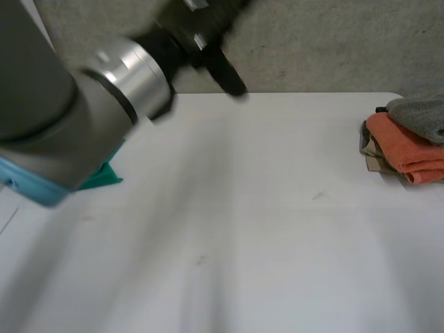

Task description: Fold the laundry.

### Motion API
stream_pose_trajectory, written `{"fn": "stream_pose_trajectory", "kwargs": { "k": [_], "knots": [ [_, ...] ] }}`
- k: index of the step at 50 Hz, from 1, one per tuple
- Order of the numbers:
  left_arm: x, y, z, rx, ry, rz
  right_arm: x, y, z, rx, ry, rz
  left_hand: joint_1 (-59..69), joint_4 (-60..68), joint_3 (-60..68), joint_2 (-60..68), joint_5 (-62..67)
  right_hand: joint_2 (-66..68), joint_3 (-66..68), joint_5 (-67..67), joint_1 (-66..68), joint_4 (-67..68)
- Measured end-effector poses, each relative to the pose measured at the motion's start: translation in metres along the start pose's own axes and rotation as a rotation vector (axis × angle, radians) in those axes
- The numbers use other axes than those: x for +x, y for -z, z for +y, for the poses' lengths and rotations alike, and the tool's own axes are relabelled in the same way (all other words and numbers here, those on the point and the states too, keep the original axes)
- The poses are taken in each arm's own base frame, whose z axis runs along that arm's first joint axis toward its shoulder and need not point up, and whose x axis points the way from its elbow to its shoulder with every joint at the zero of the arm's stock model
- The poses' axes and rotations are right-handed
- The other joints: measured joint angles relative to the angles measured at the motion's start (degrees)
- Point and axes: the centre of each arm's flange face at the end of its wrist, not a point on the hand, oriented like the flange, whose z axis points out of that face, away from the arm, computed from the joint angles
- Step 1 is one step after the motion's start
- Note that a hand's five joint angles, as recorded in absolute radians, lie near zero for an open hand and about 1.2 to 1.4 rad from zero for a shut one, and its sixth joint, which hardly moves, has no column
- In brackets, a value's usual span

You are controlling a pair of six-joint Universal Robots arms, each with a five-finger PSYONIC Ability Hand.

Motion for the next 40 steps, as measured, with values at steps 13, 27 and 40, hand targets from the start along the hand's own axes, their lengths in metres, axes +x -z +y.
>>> {"fn": "stream_pose_trajectory", "kwargs": {
  "k": [13,27,40],
  "knots": [
    [-0.194,0.029,0.057,-0.313,-0.485,-0.731,-0.154,0.134,-0.183,0.424,-0.375,-0.433,0.00,0.00,0.00,0.00,0.00,0.00,0.00,0.00,0.00,0.00],
    [-0.322,0.100,0.301,-0.860,-0.754,-0.781,-0.234,0.258,-0.136,0.163,-0.317,-0.845,0.03,0.00,0.03,-0.07,0.00,0.00,0.00,0.00,0.00,0.00],
    [-0.309,0.070,0.280,-0.652,-0.749,-0.759,-0.228,0.273,-0.122,0.114,-0.283,-0.863,48.98,56.79,55.41,55.96,51.79,0.00,0.00,0.00,0.00,0.00]
  ]
}}
